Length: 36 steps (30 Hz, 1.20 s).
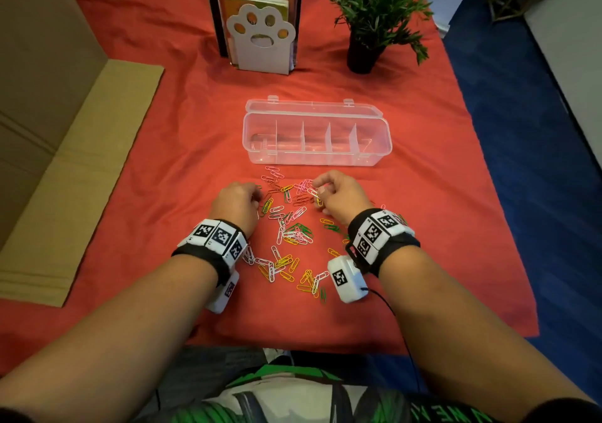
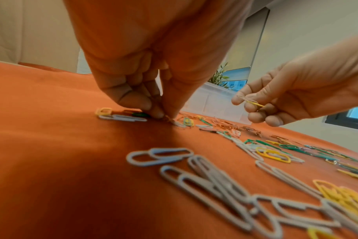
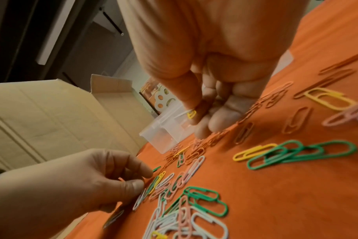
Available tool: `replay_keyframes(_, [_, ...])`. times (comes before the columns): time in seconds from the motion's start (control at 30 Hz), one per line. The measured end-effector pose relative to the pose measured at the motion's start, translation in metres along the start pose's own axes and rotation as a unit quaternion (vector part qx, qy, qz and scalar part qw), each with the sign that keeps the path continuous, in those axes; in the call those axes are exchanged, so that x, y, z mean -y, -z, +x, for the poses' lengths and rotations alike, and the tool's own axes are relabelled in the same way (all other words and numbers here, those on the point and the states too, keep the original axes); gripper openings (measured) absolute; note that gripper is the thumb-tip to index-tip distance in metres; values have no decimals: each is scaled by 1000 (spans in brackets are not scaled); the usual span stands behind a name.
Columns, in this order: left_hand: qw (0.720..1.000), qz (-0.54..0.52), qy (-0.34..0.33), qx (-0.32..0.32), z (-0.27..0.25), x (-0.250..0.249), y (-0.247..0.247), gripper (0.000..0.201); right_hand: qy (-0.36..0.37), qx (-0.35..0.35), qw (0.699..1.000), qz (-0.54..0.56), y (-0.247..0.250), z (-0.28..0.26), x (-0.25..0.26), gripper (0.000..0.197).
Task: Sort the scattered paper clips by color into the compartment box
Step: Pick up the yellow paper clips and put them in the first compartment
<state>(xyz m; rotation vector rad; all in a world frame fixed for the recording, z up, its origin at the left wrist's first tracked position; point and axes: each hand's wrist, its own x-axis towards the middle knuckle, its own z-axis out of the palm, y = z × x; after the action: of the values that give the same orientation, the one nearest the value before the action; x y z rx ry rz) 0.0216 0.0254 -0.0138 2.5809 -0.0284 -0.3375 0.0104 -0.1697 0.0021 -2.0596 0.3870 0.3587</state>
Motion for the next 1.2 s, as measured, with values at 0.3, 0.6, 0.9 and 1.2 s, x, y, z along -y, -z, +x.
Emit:
replay_keyframes(0.3, [998,54,-11,-2,-6,-7,0,17,24,23,999,3,-11,10,10,32])
replay_keyframes(0.6, [999,14,48,2,-1,-1,5,6,71,43,989,-119,-23,32,28,18])
replay_keyframes(0.9, [997,74,-15,-16,-6,-5,0,14,140,30,943,-301,-44,33,20,12])
replay_keyframes(1.2, [994,111,-18,-15,-3,-11,-5,19,8,47,999,2,5,10,3,23])
